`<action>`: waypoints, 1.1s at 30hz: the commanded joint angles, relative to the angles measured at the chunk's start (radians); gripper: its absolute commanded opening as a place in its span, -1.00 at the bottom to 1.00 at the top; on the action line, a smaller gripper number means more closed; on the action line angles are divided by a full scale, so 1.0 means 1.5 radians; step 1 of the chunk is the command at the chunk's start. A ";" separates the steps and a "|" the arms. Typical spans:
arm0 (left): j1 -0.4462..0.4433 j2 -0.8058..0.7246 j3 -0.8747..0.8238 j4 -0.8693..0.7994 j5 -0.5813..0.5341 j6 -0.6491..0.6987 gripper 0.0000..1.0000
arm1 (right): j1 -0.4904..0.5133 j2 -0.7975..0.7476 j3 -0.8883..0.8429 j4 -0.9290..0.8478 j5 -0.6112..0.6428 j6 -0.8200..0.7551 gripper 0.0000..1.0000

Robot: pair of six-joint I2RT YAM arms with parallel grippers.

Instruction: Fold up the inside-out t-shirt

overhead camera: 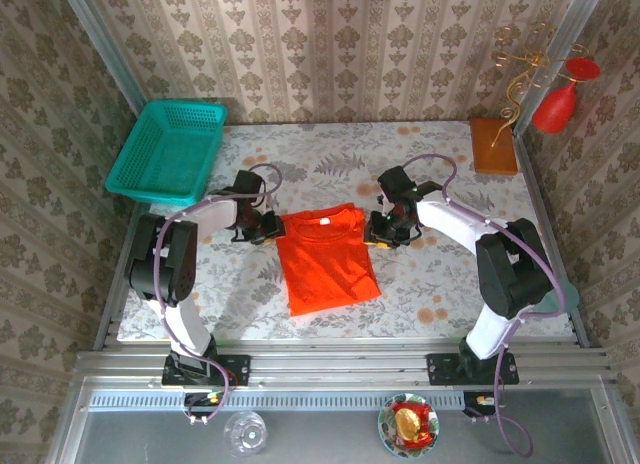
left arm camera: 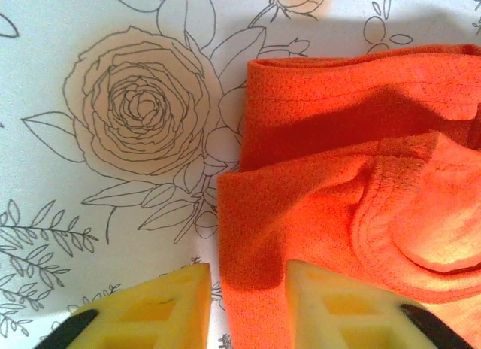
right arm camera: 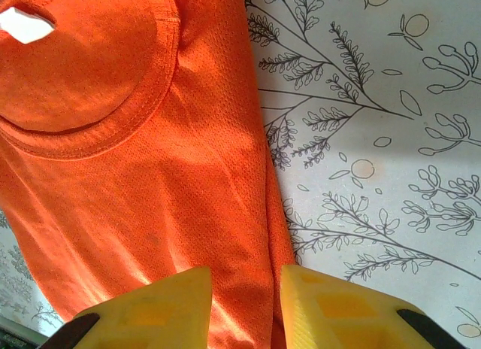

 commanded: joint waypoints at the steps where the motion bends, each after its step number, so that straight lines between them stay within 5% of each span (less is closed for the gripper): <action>1: -0.008 0.015 0.012 0.004 0.003 -0.008 -0.43 | -0.002 -0.027 -0.011 -0.020 0.002 -0.004 -0.39; 12: -0.025 -0.046 0.015 0.041 0.035 -0.011 -0.97 | -0.001 -0.036 -0.012 -0.028 0.004 -0.007 -0.43; 25: -0.026 -0.020 0.012 0.120 0.099 0.001 -0.94 | -0.001 -0.028 -0.014 -0.027 -0.001 -0.009 -0.45; 33: -0.010 0.061 0.027 0.143 0.111 0.004 -0.74 | -0.001 -0.028 -0.020 -0.029 -0.004 -0.010 -0.45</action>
